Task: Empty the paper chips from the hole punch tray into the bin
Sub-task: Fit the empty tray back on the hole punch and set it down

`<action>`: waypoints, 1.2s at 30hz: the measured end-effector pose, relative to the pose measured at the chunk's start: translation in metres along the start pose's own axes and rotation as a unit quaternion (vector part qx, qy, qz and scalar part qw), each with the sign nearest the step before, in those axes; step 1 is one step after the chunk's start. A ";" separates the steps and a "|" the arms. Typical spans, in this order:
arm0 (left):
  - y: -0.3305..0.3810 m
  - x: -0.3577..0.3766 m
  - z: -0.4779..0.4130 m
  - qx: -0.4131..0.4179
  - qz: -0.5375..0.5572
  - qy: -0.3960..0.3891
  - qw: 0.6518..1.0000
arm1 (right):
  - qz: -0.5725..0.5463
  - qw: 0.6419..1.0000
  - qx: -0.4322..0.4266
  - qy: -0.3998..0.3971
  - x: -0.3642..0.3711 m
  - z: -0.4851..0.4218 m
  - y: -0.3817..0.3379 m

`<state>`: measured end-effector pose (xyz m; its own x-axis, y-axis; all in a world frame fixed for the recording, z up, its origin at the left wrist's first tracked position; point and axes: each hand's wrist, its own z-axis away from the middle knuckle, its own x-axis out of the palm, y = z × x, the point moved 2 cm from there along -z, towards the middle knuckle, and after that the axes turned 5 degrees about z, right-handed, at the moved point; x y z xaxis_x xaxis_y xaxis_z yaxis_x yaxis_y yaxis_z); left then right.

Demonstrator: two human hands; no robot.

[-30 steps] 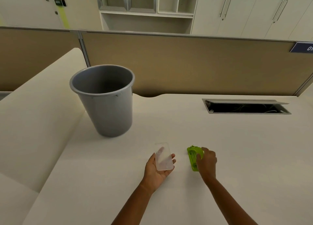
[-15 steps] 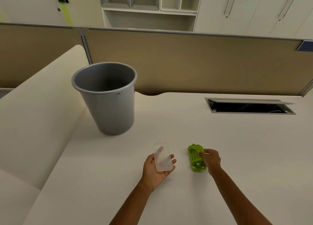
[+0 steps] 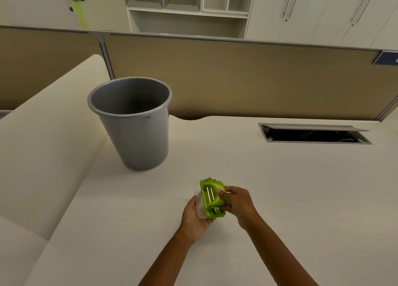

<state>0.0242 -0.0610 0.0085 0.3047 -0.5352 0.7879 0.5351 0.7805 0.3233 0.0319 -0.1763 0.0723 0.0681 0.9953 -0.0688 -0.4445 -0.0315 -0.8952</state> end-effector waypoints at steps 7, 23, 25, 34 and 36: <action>-0.004 0.002 0.000 -0.013 0.000 0.009 1.000 | 0.042 0.999 -0.012 0.019 0.010 0.003 0.006; -0.005 0.003 0.006 -0.006 0.006 0.005 1.000 | 0.032 0.999 -0.013 0.028 0.013 0.006 0.005; -0.006 0.003 0.008 -0.002 0.014 0.006 1.000 | 0.033 0.999 -0.018 0.031 0.014 0.007 0.005; -0.012 0.008 0.014 0.003 0.039 -0.005 0.999 | 0.045 0.998 -0.025 0.045 0.013 0.011 0.004; -0.012 0.009 0.015 0.002 0.037 -0.008 0.999 | 0.045 0.998 -0.027 0.044 0.012 0.013 0.003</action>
<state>0.0091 -0.0704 0.0193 0.3303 -0.4701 0.8185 0.5083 0.8193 0.2654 0.0204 -0.1630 0.0745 0.1096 0.9765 -0.1855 -0.4038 -0.1268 -0.9060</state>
